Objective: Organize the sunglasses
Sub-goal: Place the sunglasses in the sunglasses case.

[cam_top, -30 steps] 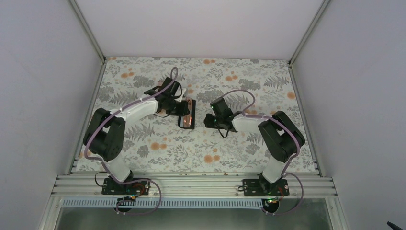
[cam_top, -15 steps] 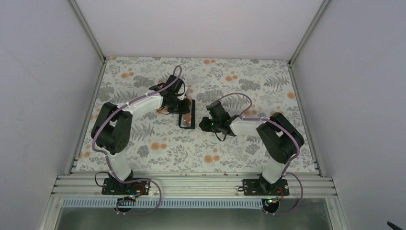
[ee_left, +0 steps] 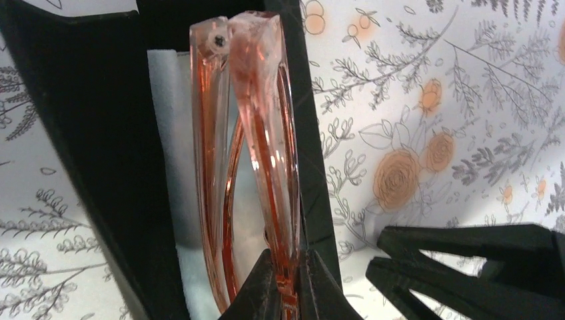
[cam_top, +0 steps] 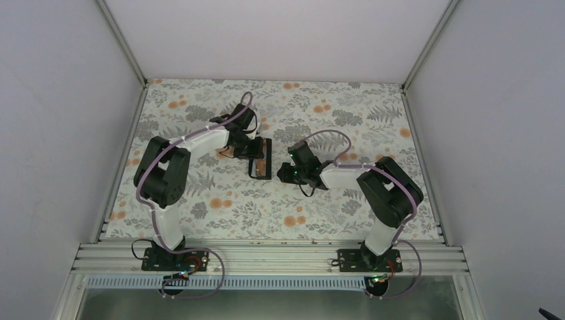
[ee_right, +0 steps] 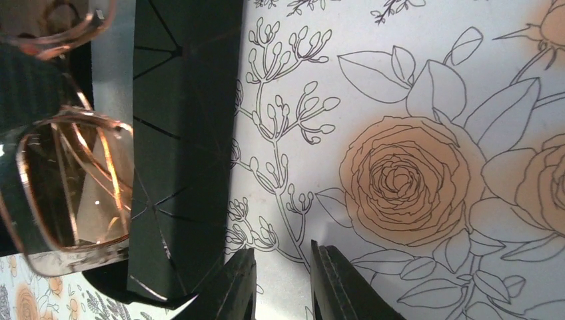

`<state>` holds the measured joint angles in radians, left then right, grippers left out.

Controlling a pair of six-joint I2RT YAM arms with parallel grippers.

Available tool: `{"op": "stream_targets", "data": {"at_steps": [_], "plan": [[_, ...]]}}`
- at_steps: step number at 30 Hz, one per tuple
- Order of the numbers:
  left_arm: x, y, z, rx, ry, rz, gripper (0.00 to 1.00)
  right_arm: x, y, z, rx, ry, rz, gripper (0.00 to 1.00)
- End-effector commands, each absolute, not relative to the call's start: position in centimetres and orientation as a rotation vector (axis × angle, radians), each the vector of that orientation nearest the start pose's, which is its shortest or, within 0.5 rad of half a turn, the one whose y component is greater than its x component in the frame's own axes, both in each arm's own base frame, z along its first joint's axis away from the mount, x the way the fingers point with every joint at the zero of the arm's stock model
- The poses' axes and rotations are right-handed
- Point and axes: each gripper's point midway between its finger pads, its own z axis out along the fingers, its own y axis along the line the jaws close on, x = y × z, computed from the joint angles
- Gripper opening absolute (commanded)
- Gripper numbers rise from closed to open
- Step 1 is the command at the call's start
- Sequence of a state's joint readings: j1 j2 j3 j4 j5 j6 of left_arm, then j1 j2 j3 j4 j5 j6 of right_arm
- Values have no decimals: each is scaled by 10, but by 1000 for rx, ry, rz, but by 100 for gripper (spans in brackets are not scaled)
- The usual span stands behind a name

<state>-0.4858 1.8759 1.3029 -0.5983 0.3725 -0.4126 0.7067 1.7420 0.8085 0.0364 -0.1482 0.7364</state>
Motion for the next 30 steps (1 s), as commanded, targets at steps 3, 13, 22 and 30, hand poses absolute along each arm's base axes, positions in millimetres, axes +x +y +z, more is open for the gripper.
{"op": "stream_targets", "data": {"at_steps": [3, 13, 22, 30], "plan": [[366, -262, 67, 145, 2851, -757, 6, 285, 285, 8, -18, 2678, 740, 24], [372, -254, 55, 120, 2880, -658, 20, 284, 287, 10, -22, 2673, 744, 24], [369, -240, 67, 89, 2860, -577, 23, 284, 288, 9, -25, 2675, 741, 24], [367, -233, 71, 79, 2857, -520, 27, 283, 290, 9, -31, 2675, 744, 24]]}}
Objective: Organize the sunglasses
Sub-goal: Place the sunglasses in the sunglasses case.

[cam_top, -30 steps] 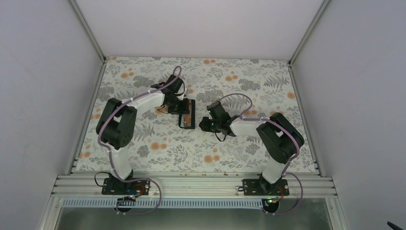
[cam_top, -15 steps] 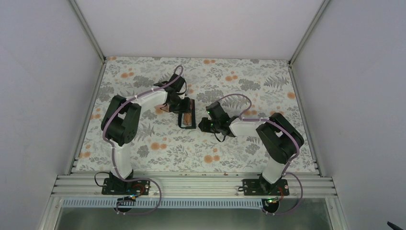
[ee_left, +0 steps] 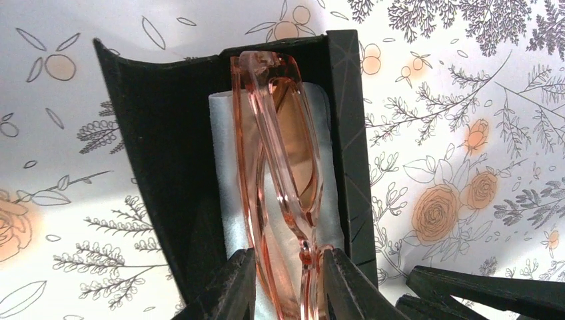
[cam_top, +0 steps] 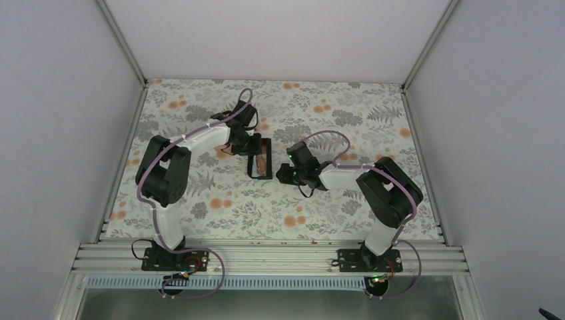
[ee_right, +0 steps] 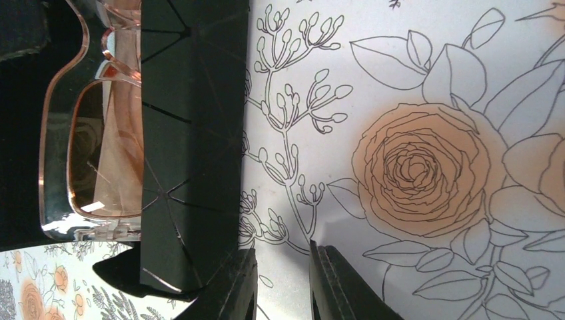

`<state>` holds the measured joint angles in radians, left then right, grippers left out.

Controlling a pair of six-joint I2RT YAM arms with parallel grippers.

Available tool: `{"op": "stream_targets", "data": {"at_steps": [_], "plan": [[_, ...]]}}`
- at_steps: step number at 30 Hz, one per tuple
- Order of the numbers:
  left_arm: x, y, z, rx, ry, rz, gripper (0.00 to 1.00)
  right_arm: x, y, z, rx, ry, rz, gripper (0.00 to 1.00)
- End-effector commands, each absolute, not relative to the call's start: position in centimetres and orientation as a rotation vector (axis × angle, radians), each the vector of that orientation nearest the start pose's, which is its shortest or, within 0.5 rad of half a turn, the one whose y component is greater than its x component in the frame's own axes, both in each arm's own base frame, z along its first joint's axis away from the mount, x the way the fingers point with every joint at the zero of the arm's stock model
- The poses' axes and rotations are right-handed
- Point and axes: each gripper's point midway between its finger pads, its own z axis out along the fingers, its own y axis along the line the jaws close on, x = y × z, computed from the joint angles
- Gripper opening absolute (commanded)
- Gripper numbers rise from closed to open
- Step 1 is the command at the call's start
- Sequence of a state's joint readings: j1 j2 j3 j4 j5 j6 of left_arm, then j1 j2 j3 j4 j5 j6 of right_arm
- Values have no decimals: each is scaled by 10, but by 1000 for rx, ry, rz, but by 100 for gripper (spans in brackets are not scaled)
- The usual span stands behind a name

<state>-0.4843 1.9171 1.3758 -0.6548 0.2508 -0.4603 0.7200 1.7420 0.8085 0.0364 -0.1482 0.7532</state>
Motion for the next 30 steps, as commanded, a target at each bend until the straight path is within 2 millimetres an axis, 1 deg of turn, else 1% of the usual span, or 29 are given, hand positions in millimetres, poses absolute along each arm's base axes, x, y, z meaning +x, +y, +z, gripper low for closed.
{"op": "stream_targets", "data": {"at_steps": [1, 5, 11, 16, 19, 25, 30], "plan": [[368, -232, 73, 80, 2854, -511, 27, 283, 290, 8, -30, 2676, 743, 24], [366, -232, 73, 96, 2855, -491, 23, 283, 291, 7, -32, 2678, 743, 24], [359, -244, 63, 146, 2877, -519, 21, 283, 292, 6, -37, 2682, 744, 23], [356, -244, 58, 152, 2888, -511, 9, 282, 292, 5, -39, 2683, 744, 23], [353, -242, 53, 153, 2900, -493, 5, 282, 293, 6, -38, 2682, 747, 23], [347, -235, 42, 150, 2927, -434, 2, 283, 294, 7, -38, 2681, 751, 23], [343, -236, 36, 168, 2943, -435, 2, 284, 295, 8, -37, 2679, 754, 23]]}}
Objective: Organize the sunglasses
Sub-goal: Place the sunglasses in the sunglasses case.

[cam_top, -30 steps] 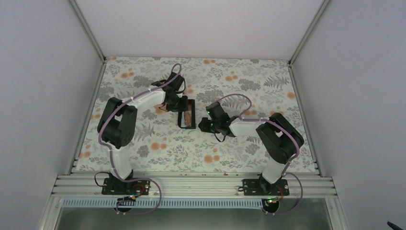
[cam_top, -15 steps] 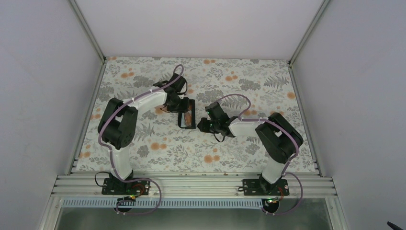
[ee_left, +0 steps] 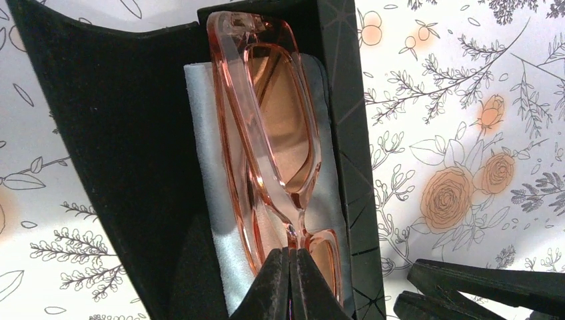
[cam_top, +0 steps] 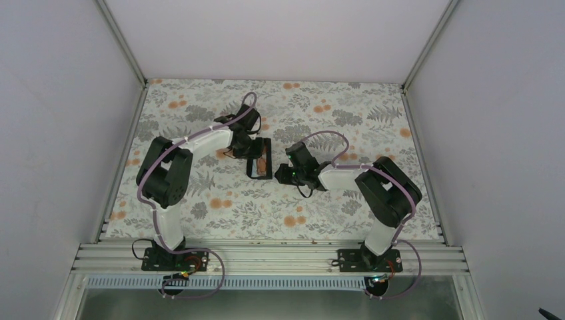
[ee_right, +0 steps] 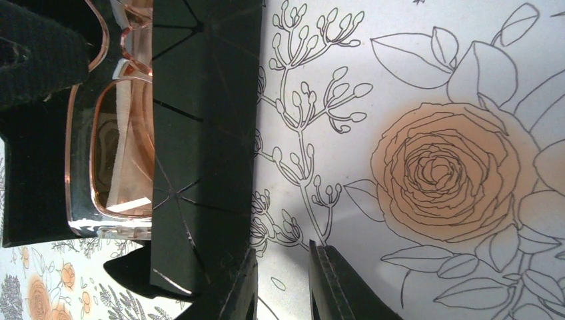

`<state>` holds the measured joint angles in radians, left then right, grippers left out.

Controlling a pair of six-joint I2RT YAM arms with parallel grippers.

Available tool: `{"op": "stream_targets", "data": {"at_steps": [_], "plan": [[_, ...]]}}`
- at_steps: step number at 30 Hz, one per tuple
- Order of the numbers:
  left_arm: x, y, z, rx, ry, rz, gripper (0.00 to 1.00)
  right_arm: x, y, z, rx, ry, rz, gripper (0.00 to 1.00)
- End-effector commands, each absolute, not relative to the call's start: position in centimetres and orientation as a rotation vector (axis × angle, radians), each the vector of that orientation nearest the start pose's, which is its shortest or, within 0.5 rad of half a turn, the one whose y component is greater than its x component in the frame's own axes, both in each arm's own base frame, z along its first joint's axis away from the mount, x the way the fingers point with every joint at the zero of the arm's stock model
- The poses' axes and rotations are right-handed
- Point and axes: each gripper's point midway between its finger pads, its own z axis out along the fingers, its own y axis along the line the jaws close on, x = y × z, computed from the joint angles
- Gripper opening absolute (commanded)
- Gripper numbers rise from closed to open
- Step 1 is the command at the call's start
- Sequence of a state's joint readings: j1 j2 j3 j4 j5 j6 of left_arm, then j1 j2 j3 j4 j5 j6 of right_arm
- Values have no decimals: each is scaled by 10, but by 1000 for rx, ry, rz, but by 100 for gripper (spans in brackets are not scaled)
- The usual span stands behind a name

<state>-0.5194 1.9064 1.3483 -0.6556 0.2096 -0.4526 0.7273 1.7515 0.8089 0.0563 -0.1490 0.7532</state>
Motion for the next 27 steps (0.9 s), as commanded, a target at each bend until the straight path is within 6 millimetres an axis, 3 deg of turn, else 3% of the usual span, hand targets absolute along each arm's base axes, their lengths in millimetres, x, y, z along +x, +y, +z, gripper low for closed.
{"op": "stream_targets", "data": {"at_steps": [1, 14, 27], "plan": [[342, -237, 34, 174, 2947, -437, 2, 284, 295, 8, -34, 2678, 755, 23], [330, -243, 33, 216, 2954, -444, 2, 291, 302, 21, -48, 2651, 772, 24], [344, -261, 36, 262, 2921, -522, 2, 291, 302, 22, -47, 2649, 770, 23]]}}
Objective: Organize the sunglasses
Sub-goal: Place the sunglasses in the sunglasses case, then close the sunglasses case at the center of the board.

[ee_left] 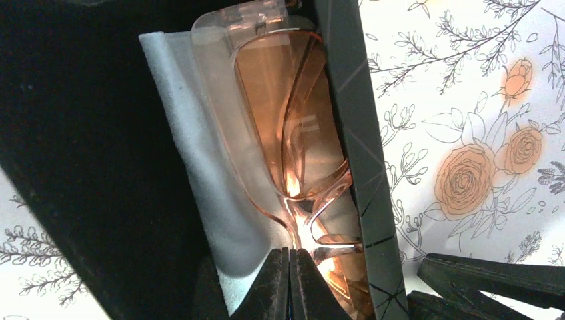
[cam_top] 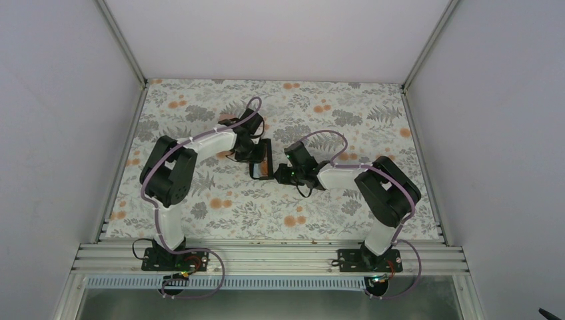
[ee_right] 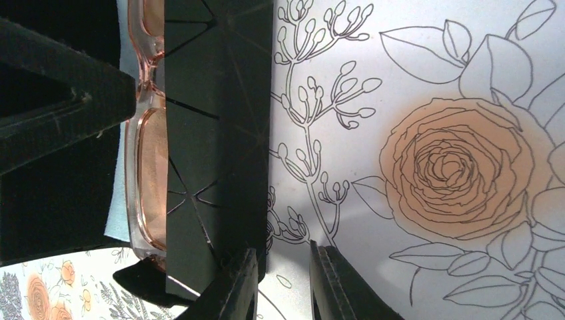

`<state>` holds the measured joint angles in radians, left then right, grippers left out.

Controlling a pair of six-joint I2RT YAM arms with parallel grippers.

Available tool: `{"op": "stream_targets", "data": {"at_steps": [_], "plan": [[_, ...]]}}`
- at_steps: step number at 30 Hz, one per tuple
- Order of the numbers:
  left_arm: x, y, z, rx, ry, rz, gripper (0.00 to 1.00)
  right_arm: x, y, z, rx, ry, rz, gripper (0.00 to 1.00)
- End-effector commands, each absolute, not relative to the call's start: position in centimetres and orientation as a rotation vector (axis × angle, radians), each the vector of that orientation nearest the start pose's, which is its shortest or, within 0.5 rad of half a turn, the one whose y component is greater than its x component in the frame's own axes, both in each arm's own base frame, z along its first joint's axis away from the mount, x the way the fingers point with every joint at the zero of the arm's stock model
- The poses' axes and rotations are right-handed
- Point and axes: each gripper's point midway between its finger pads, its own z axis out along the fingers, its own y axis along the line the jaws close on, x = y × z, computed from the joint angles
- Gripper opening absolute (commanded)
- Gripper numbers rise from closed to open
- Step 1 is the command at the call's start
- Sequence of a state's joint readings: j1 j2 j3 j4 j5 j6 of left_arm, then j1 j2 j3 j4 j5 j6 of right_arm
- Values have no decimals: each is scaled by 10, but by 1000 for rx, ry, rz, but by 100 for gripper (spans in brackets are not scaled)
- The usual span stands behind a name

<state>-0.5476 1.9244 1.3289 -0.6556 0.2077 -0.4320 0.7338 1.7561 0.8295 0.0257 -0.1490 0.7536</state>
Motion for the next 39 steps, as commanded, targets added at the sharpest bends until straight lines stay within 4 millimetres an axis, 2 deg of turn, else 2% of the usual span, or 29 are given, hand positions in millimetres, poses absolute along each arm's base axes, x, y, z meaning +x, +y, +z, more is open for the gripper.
{"op": "stream_targets", "data": {"at_steps": [1, 5, 8, 12, 16, 19, 21, 23, 27, 35, 39], "plan": [[344, -262, 36, 266, 2918, -521, 2, 291, 302, 23, -46, 2649, 771, 23], [348, -259, 40, 263, 2912, -491, 3, 292, 301, 23, -43, 2647, 762, 23], [350, -254, 51, 250, 2890, -447, 9, 293, 298, 25, -34, 2640, 745, 23], [354, -252, 79, 246, 2835, -442, 21, 296, 293, 30, -14, 2621, 714, 23], [359, -252, 112, 240, 2761, -462, 27, 300, 287, 32, 15, 2613, 668, 23], [365, -239, 132, 171, 2705, -407, 28, 303, 285, 29, 19, 2618, 633, 24], [369, -217, 138, 49, 2663, -312, 24, 305, 285, 26, 11, 2625, 615, 24], [366, -196, 138, -59, 2624, -282, 18, 305, 286, 22, -1, 2637, 600, 24], [354, -186, 113, -110, 2664, -321, 14, 308, 293, 20, -40, 2645, 611, 24], [337, -194, 63, -82, 2779, -381, 13, 308, 302, 16, -89, 2664, 639, 24], [336, -208, 59, -33, 2779, -482, 15, 306, 304, 14, -97, 2674, 654, 24]]}}
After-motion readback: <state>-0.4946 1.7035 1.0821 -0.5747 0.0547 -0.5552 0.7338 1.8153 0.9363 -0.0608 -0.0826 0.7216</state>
